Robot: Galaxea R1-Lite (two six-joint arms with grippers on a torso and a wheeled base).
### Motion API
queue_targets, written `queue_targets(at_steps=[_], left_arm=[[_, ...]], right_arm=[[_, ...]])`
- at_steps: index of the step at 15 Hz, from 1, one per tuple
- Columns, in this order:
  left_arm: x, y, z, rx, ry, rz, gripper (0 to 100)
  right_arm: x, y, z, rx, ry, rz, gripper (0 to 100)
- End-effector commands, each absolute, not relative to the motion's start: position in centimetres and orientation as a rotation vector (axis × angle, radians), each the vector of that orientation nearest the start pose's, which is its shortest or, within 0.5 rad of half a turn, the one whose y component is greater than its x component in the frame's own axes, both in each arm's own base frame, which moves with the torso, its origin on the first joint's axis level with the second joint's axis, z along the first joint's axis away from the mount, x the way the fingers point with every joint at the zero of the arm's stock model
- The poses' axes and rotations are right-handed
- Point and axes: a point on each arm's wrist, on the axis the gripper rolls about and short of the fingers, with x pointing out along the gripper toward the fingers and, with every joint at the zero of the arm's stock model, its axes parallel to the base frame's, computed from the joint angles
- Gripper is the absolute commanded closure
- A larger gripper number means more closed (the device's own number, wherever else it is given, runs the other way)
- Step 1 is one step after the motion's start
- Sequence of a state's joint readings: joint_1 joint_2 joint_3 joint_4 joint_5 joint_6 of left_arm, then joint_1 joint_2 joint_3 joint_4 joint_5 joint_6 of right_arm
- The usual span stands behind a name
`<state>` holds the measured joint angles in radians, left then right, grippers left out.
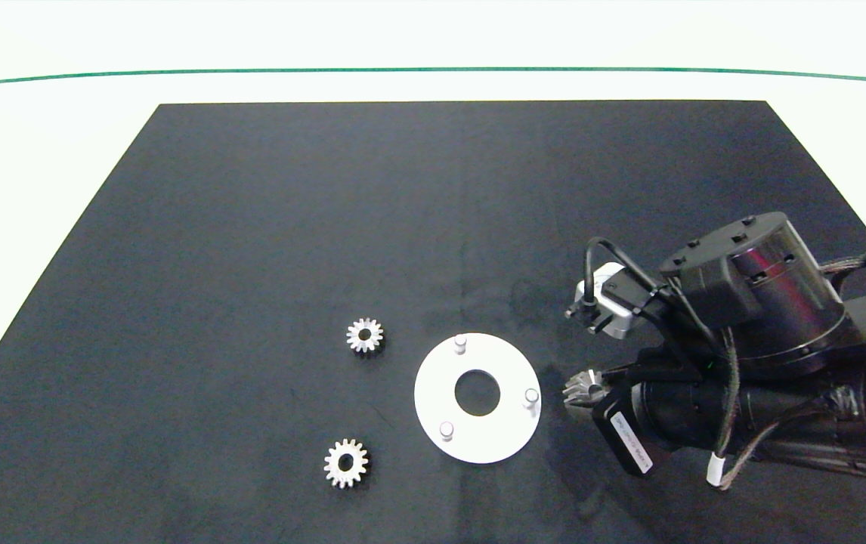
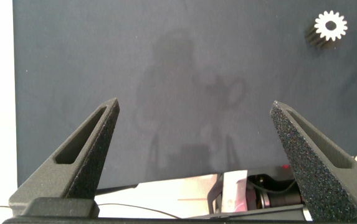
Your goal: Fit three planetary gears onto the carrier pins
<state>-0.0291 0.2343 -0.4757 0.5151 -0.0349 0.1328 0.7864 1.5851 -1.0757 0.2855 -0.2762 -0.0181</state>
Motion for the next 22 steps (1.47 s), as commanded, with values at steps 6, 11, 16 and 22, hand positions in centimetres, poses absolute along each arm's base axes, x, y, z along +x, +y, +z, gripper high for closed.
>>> queue_targets(at_steps=[6, 11, 16, 22], left_arm=[[-3.9, 0.0, 15.9, 0.132, 0.272, -0.081, 0], [-3.7, 0.0, 16.0, 0.131, 0.279, -0.081, 0], [-3.6, 0.0, 16.1, 0.131, 0.281, -0.081, 0], [-3.6, 0.0, 16.1, 0.132, 0.270, -0.081, 0]], right_arm=[[19.7, 20.6, 22.0, -0.473, 0.694, 0.492, 84], [20.0, 21.3, 21.2, -0.495, 0.715, 0.490, 84], [20.1, 22.4, 20.9, -0.507, 0.716, 0.511, 84], [20.3, 22.6, 20.5, -0.515, 0.722, 0.495, 84]])
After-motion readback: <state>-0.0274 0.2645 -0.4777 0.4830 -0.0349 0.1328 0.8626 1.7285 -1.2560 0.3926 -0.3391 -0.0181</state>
